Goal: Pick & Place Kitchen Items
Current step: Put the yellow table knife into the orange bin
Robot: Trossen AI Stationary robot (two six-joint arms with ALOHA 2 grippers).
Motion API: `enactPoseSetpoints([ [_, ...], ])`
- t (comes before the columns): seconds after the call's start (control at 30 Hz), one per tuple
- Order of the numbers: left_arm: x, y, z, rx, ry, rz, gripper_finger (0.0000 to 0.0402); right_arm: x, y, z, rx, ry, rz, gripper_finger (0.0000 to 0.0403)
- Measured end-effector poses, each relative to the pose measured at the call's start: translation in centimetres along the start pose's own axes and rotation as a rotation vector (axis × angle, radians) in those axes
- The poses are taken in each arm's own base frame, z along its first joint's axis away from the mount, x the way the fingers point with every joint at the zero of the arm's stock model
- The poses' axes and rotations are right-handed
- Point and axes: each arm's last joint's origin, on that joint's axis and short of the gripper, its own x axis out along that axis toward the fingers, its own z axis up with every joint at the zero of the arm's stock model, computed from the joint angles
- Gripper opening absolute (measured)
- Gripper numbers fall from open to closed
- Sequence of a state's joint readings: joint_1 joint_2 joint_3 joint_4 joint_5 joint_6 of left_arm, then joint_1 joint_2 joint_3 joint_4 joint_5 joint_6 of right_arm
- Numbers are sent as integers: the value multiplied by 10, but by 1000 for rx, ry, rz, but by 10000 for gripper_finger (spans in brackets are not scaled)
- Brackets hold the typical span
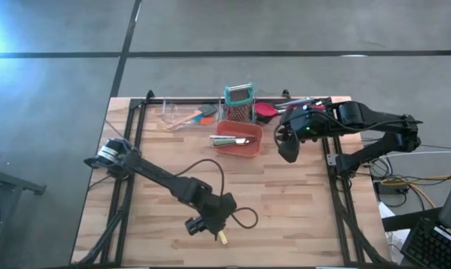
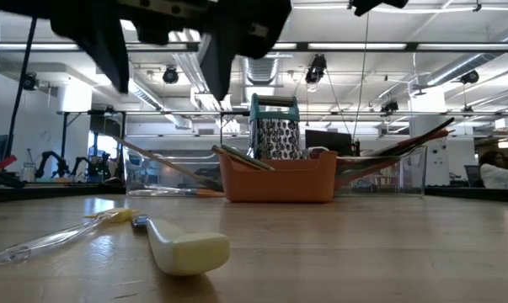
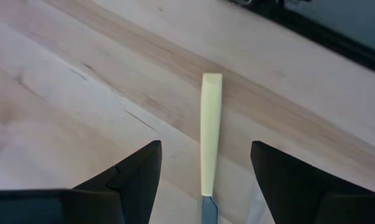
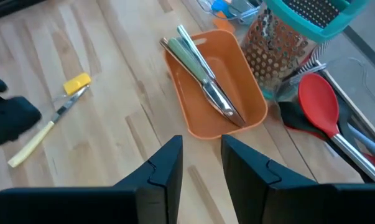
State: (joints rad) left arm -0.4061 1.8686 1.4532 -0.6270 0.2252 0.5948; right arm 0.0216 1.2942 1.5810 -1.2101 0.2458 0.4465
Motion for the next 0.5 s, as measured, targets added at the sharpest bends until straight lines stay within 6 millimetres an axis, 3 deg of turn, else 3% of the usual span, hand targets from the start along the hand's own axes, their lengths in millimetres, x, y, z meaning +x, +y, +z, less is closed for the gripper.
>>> enactPoseSetpoints([
  [0.5, 57, 4, -17, -14, 78, -58, 252, -1, 0, 1, 5, -21, 9, 83],
])
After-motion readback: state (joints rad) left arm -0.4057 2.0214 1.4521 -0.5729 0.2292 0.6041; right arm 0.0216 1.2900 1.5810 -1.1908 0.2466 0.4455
